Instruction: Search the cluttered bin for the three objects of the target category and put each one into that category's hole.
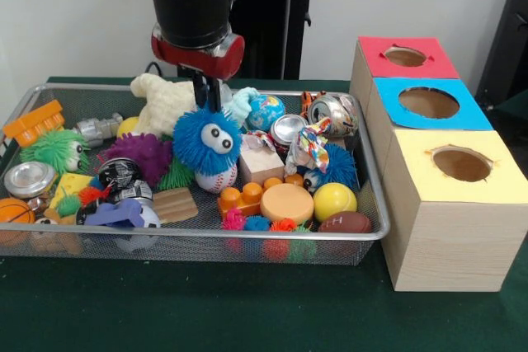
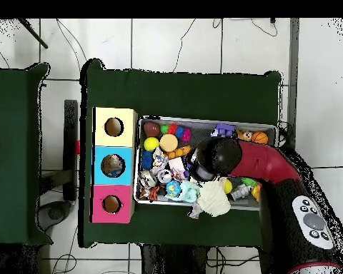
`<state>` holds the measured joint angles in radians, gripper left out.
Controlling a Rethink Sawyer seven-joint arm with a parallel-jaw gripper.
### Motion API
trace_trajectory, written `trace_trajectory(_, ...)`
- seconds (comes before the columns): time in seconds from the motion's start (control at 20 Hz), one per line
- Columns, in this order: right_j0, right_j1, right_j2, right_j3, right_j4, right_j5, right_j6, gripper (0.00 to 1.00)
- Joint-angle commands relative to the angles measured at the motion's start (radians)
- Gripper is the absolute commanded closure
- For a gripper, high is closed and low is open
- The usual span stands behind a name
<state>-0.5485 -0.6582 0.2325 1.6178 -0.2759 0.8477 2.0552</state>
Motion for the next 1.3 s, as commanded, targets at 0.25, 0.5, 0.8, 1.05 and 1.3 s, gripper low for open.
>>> trace_trajectory(0.25,0.02,-0.025,0.068,0.042,0.033,0.024,-0.039,1.0)
trace_trajectory(0.5,0.031,0.046,0.05,0.019,-0.006,-0.105,-0.001,1.0)
trace_trajectory(0.8,0.053,0.059,0.027,0.018,-0.006,-0.152,0.039,1.0)
trace_trajectory(1.05,0.09,0.038,-0.008,0.055,0.009,-0.17,0.097,1.0)
trace_trajectory(1.3,0.12,0.028,-0.031,0.069,0.023,-0.18,0.128,1.0)
